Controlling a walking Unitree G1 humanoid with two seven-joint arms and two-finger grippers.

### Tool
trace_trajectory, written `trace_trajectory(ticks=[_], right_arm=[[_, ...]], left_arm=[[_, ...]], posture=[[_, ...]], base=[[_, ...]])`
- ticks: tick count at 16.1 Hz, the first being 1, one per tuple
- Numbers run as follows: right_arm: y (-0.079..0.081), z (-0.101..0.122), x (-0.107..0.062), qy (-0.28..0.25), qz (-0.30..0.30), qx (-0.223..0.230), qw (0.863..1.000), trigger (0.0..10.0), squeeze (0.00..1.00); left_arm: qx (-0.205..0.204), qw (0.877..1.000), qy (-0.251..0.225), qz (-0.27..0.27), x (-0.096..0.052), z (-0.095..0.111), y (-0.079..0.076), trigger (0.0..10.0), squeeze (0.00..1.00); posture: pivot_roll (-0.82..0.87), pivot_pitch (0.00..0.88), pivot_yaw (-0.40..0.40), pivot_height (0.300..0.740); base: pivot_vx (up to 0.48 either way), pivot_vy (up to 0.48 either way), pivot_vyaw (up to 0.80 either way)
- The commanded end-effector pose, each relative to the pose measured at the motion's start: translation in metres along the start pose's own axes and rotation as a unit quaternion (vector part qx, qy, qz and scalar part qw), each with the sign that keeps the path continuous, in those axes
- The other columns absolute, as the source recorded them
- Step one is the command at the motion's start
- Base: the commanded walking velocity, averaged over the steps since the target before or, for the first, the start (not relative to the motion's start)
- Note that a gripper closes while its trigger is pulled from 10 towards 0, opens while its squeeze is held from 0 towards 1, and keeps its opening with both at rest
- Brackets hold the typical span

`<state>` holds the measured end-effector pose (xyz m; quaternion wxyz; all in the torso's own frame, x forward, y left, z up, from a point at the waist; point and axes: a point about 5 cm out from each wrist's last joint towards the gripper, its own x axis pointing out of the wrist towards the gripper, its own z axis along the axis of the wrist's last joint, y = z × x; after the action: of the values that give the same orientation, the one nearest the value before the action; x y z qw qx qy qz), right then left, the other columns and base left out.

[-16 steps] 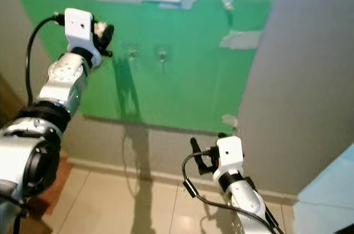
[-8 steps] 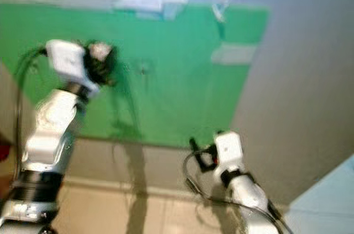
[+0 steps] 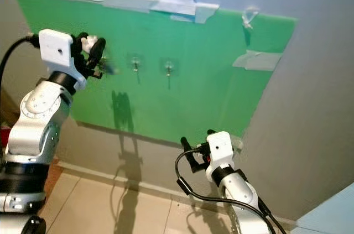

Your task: Hang keys on a hook

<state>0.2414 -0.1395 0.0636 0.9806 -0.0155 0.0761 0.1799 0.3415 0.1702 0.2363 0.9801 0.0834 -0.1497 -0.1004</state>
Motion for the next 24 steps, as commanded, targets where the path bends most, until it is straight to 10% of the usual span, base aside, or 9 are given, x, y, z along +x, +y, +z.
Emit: trace_trajectory(ticks=[1, 9, 24], right_arm=[[-0.002, -0.002, -0.002, 0.002, -0.006, 0.000, 1.000, 10.0, 0.00], [0.001, -0.003, -0.006, 0.002, -0.018, 0.005, 1.000, 10.0, 0.00], [0.005, -0.005, -0.006, 0.004, -0.021, 0.010, 1.000, 10.0, 0.00]], left_arm=[[0.008, 1.000, 0.001, -0.007, 0.010, 0.004, 0.000, 0.0, 0.00], [0.000, 0.999, 0.036, -0.012, 0.042, -0.011, -0.004, 0.0, 0.00], [0.003, 0.999, 0.023, -0.047, 0.035, -0.018, -0.043, 0.0, 0.00]], posture=[[-0.11, 0.000, 0.038, 0.740], [-0.14, 0.000, 0.063, 0.740], [-0.14, 0.000, 0.073, 0.740]], base=[[0.000, 0.000, 0.00], [0.000, 0.000, 0.00], [0.000, 0.000, 0.00]])
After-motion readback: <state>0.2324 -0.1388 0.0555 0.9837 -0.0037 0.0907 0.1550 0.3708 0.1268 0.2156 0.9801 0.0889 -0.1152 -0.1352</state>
